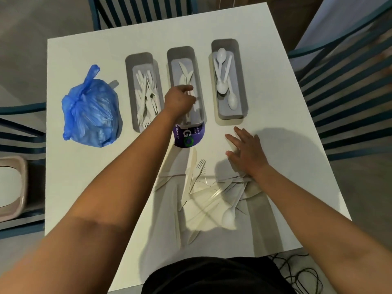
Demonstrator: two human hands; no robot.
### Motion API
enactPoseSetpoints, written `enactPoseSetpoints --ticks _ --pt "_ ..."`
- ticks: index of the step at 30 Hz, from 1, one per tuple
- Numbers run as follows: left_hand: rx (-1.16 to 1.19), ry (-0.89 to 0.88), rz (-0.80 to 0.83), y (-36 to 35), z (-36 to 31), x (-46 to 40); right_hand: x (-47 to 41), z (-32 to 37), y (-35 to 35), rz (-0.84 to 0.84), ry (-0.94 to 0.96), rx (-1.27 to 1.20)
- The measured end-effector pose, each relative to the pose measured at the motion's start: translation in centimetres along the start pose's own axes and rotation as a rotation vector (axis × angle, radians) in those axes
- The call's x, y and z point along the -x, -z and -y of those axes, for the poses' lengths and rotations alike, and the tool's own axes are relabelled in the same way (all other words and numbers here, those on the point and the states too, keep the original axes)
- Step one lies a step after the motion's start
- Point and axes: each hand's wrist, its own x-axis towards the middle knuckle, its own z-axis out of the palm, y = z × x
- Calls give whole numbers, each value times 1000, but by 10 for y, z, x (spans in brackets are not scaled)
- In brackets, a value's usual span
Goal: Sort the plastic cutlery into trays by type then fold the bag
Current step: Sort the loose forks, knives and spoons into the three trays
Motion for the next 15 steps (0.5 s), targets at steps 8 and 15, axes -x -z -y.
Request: enactPoseSetpoints --ticks 8,15 --pt "25 -53 -119 1 26 28 0 -1 2 6 0 18" --pt "-211 -24 -77 -11 97 82 3 20 5 -202 14 -143"
